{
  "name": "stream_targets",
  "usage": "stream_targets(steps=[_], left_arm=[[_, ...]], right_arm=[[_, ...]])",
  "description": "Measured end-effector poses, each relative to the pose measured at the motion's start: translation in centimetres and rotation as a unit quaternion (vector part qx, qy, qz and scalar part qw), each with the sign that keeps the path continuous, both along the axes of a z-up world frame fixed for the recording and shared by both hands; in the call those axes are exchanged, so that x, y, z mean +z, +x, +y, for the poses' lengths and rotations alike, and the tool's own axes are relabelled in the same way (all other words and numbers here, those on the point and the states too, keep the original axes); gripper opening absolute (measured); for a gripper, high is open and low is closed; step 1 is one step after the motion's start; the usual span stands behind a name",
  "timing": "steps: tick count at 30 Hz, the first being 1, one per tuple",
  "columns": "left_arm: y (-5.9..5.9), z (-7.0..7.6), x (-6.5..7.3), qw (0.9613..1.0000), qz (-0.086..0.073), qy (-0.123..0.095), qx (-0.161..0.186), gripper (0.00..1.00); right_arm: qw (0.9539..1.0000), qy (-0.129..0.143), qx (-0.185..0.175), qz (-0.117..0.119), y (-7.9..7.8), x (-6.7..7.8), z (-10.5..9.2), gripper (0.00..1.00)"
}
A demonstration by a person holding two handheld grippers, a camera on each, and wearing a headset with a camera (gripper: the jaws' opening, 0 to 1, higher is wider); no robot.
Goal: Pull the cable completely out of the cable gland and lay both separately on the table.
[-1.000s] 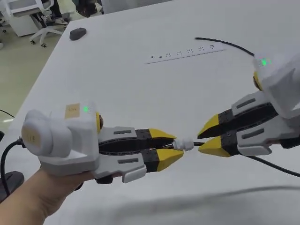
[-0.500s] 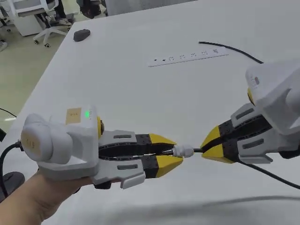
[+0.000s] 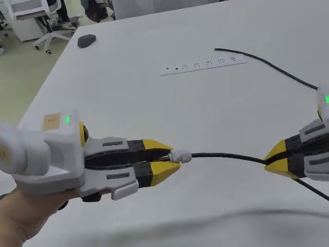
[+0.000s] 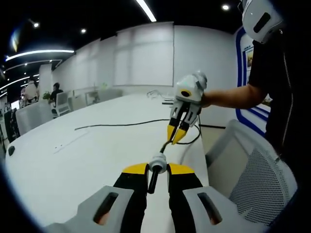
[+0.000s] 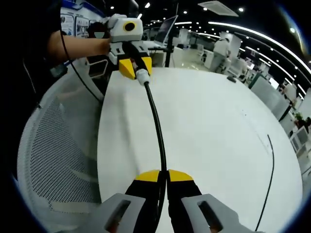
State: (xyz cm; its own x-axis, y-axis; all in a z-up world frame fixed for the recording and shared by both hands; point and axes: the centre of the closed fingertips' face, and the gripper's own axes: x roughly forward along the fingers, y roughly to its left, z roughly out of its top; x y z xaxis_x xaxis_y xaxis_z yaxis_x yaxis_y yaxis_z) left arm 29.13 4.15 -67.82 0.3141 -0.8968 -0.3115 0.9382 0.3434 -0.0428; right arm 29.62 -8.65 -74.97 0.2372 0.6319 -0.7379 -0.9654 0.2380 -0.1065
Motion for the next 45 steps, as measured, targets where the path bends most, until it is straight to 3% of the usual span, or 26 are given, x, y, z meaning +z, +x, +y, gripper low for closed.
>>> stream_targets(steps=[4,10,13,14,15,17,21,27,32,34,39,45], left_arm=[[0.1,0.4,0.0,1.0000,0.003,-0.001,0.008,0.14],[0.0,0.5,0.0,1.0000,0.002,-0.001,0.008,0.14],[-0.1,0.4,-0.1,1.0000,0.001,-0.002,0.007,0.14],[-0.2,0.3,-0.1,1.0000,0.000,-0.001,0.005,0.14],[-0.4,0.3,-0.5,0.9999,-0.004,0.009,0.003,0.14],[-0.5,0.4,-0.8,0.9999,0.005,0.008,0.004,0.14],[-0.8,0.4,-0.8,0.9999,0.006,0.008,0.005,0.14],[-1.3,0.3,-0.8,1.0000,0.003,0.007,0.005,0.14],[-1.6,0.7,-0.9,0.9999,0.004,0.002,0.010,0.14],[-1.6,1.0,-1.0,0.9999,0.004,-0.003,0.015,0.14],[-1.9,1.7,-1.1,0.9996,0.004,-0.012,0.025,0.14],[-1.8,3.9,-0.7,0.9975,0.001,-0.041,0.058,0.14]], right_arm=[[0.9997,-0.025,-0.002,0.003,-0.2,-1.6,-0.5,0.00],[0.9994,-0.033,0.005,0.011,-0.5,-1.8,0.2,0.00],[0.9996,-0.019,-0.007,0.020,-0.4,-1.3,0.9,0.13],[0.9996,-0.012,-0.006,0.023,-0.5,-1.0,1.4,0.15],[0.9999,0.005,0.006,0.011,-0.4,-0.3,2.4,0.16],[0.9994,0.018,0.028,-0.008,-0.5,0.4,3.8,0.15],[0.9965,0.064,0.054,-0.008,-1.2,2.0,7.9,0.14],[0.9935,0.064,0.094,-0.009,-1.8,1.9,11.8,0.12],[0.9901,0.083,0.113,-0.009,-2.4,2.9,13.5,0.01],[0.9893,0.074,0.124,-0.021,-2.3,2.8,13.6,0.00],[0.9885,0.063,0.136,-0.021,-2.3,2.5,13.9,0.00],[0.9883,0.051,0.142,-0.025,-1.7,2.4,14.6,0.00]])
